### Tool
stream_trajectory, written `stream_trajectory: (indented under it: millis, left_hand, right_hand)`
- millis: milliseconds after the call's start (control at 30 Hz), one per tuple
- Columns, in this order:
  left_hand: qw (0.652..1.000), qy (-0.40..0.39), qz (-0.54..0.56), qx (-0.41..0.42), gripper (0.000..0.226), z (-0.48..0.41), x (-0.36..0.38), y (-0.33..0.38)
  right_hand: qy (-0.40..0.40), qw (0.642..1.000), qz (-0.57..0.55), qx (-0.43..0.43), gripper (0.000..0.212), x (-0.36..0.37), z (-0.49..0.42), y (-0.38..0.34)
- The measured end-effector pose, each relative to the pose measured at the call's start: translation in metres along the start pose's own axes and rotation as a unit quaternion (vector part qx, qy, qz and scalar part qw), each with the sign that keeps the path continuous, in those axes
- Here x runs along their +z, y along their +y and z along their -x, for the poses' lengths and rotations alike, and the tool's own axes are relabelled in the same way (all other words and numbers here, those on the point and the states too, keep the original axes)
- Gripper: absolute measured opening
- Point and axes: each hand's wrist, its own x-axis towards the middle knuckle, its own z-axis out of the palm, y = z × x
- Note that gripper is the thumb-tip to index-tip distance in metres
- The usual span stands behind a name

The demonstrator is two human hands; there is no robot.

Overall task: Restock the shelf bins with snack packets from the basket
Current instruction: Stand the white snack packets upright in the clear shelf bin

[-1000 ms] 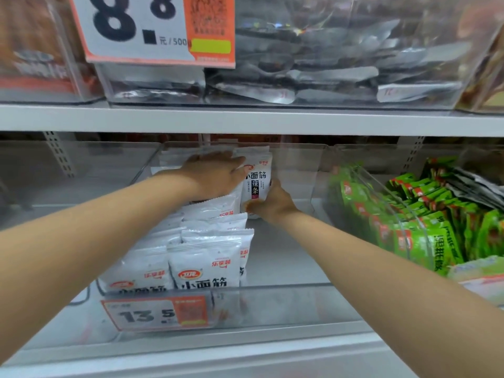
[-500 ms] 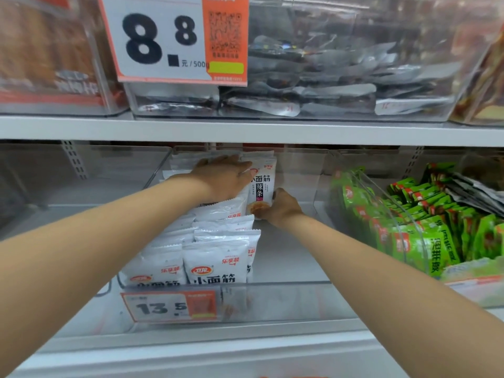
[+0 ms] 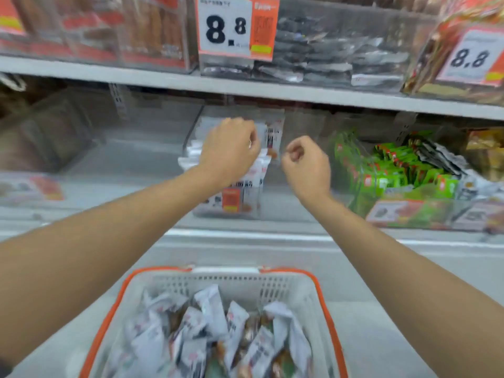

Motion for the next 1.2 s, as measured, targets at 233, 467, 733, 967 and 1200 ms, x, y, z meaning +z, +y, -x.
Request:
stream_trajectory:
  millis: [233,467,733,967,1200]
  left_hand:
    - [0.989,-0.125,0.045,-0.067,0.013,0.122,0.008,0.007]
    - [0.918,-0.361,0.059,-0.151,0.013,0.201,0.042,-0.050]
    - [0.880,-0.458,0.007,-0.125,0.024,0.224,0.068,-0.074]
    - [0.869,-0.479,0.036,-0.119,0.020,0.224,0.074,-0.063]
    - [0.868,-0.477,0.040,-0.132,0.019,0.227,0.076,-0.067]
  right_hand:
    - [-0.150,0.987,0.026,-0.040,0.006,0.007,0.112,0.006]
    - [-0.452,0.879,0.149,0.026,0.013,0.041,0.194,0.062]
    - [-0.578,0.702,0.402,-0.108,0.046,0.056,0.233,0.125]
    - [-0.587,0.630,0.469,-0.199,0.062,0.064,0.257,0.154]
    - [-0.581,0.640,0.472,-0.175,0.060,0.065,0.254,0.155]
